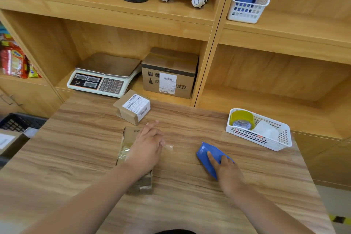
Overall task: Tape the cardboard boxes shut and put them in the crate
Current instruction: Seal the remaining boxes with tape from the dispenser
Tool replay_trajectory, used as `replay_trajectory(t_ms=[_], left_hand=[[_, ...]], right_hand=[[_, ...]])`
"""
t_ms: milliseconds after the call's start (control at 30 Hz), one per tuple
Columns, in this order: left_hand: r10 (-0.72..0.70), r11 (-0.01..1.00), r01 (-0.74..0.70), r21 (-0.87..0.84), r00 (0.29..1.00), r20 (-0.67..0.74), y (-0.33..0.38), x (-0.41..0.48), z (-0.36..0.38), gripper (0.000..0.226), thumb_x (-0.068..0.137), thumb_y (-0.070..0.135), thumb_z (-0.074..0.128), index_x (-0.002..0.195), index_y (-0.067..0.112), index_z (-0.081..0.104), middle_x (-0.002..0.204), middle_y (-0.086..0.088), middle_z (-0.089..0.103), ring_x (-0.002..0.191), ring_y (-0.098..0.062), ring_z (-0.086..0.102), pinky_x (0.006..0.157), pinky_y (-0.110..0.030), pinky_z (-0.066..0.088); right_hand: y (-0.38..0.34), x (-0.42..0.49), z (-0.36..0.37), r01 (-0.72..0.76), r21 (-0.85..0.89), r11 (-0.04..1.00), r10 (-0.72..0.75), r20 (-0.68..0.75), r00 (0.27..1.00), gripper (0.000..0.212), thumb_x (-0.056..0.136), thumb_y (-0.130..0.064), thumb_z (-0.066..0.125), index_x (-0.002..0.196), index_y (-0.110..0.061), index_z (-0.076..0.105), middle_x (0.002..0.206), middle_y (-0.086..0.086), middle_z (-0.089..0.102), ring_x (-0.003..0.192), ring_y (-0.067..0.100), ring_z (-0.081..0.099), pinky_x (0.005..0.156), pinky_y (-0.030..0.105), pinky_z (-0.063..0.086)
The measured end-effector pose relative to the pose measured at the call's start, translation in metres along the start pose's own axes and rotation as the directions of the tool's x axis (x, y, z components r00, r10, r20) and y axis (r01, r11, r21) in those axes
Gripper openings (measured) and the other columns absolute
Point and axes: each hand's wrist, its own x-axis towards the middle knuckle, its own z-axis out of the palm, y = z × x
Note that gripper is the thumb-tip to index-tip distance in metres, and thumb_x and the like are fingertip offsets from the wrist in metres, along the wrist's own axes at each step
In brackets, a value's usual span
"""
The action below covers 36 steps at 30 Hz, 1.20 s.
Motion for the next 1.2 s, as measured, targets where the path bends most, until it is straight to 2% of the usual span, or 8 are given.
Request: replay_trajectory(t_ms=[267, 400, 467, 533, 667, 767, 1067, 1200], left_hand=[[0.010, 0.998, -0.014, -0.068, 0.999, -0.048, -0.006, -0.002, 0.002, 0.022, 0.080, -0.005, 0.059, 0.075, 0.015, 0.067, 0.104, 0.000, 0.067, 0.133, 0.001, 0.020, 0.108, -0.031, 0.026], [0.015, 0.998, -0.019, -0.063, 0.998, -0.062, -0.005, -0.002, 0.002, 0.019, 0.083, 0.000, 0.059, 0.077, 0.016, 0.068, 0.104, 0.000, 0.066, 0.134, -0.007, 0.023, 0.109, -0.033, 0.027], [0.020, 0.998, -0.024, -0.057, 0.997, -0.070, -0.006, -0.002, 0.003, 0.019, 0.084, 0.003, 0.056, 0.077, 0.016, 0.067, 0.103, 0.001, 0.066, 0.134, -0.008, 0.025, 0.111, -0.031, 0.027], [0.026, 0.999, -0.030, -0.043, 0.996, -0.083, -0.005, -0.002, 0.003, 0.021, 0.086, 0.011, 0.049, 0.075, 0.018, 0.066, 0.100, 0.001, 0.066, 0.134, -0.010, 0.028, 0.110, -0.029, 0.025], [0.028, 0.999, -0.031, -0.033, 0.996, -0.083, -0.004, -0.002, 0.002, 0.018, 0.086, 0.011, 0.052, 0.075, 0.018, 0.065, 0.099, 0.001, 0.067, 0.133, -0.011, 0.029, 0.108, -0.035, 0.033], [0.032, 0.999, -0.034, -0.022, 0.997, -0.072, -0.003, -0.001, 0.001, 0.015, 0.085, 0.006, 0.060, 0.075, 0.017, 0.065, 0.101, 0.000, 0.067, 0.134, -0.010, 0.027, 0.109, -0.034, 0.031], [0.041, 0.998, -0.044, -0.038, 0.996, -0.080, -0.002, -0.002, -0.003, 0.014, 0.081, 0.009, 0.052, 0.080, 0.013, 0.066, 0.107, -0.003, 0.066, 0.131, -0.011, 0.029, 0.109, -0.025, 0.027], [0.035, 0.997, -0.038, 0.061, 0.999, 0.041, 0.003, -0.013, -0.018, 0.051, 0.085, 0.033, 0.050, 0.129, 0.008, 0.051, 0.138, -0.007, 0.048, 0.136, -0.017, 0.029, 0.111, -0.037, 0.034]], right_hand=[[-0.017, 0.005, 0.011, 0.048, -0.045, 0.998, -0.050, -0.042, 0.998, 0.065, 0.093, -0.009, 0.040, 0.150, -0.030, 0.020, 0.125, 0.010, 0.052, 0.111, 0.029, 0.053, 0.088, 0.035, 0.042], [-0.034, 0.013, -0.008, 0.069, 0.063, 0.996, -0.032, -0.462, 0.886, 0.031, 0.042, -0.016, 0.086, 0.068, -0.023, 0.071, 0.069, 0.006, 0.061, 0.065, 0.030, 0.059, 0.054, 0.032, 0.048], [-0.048, 0.012, -0.020, 0.168, 0.179, 0.969, -0.028, -0.600, 0.800, 0.007, 0.063, -0.032, 0.073, 0.061, -0.028, 0.067, 0.063, -0.004, 0.060, 0.063, 0.024, 0.057, 0.054, 0.030, 0.041], [-0.067, 0.006, -0.034, 0.259, 0.389, 0.884, 0.057, -0.640, 0.767, 0.032, 0.085, -0.044, 0.044, 0.067, -0.031, 0.067, 0.064, -0.008, 0.062, 0.069, 0.021, 0.056, 0.061, 0.031, 0.035], [-0.098, -0.004, -0.051, 0.292, 0.730, 0.618, 0.207, -0.510, 0.835, 0.054, 0.081, -0.066, 0.026, 0.079, -0.031, 0.067, 0.073, -0.013, 0.066, 0.081, 0.014, 0.047, 0.076, 0.032, 0.026], [-0.108, -0.004, -0.051, 0.272, 0.826, 0.493, 0.237, -0.429, 0.872, 0.035, 0.079, -0.067, 0.043, 0.072, -0.036, 0.058, 0.066, -0.017, 0.062, 0.090, 0.014, 0.050, 0.086, 0.036, 0.035], [-0.121, -0.005, -0.061, 0.156, 0.891, 0.425, 0.347, -0.320, 0.881, 0.028, 0.085, -0.038, 0.065, 0.060, -0.031, 0.053, 0.061, -0.013, 0.058, 0.084, 0.007, 0.046, 0.093, 0.037, 0.033], [-0.123, -0.005, -0.063, 0.162, 0.892, 0.422, 0.352, -0.326, 0.878, 0.028, 0.085, -0.040, 0.064, 0.061, -0.031, 0.054, 0.062, -0.014, 0.057, 0.084, 0.004, 0.043, 0.091, 0.037, 0.035]])
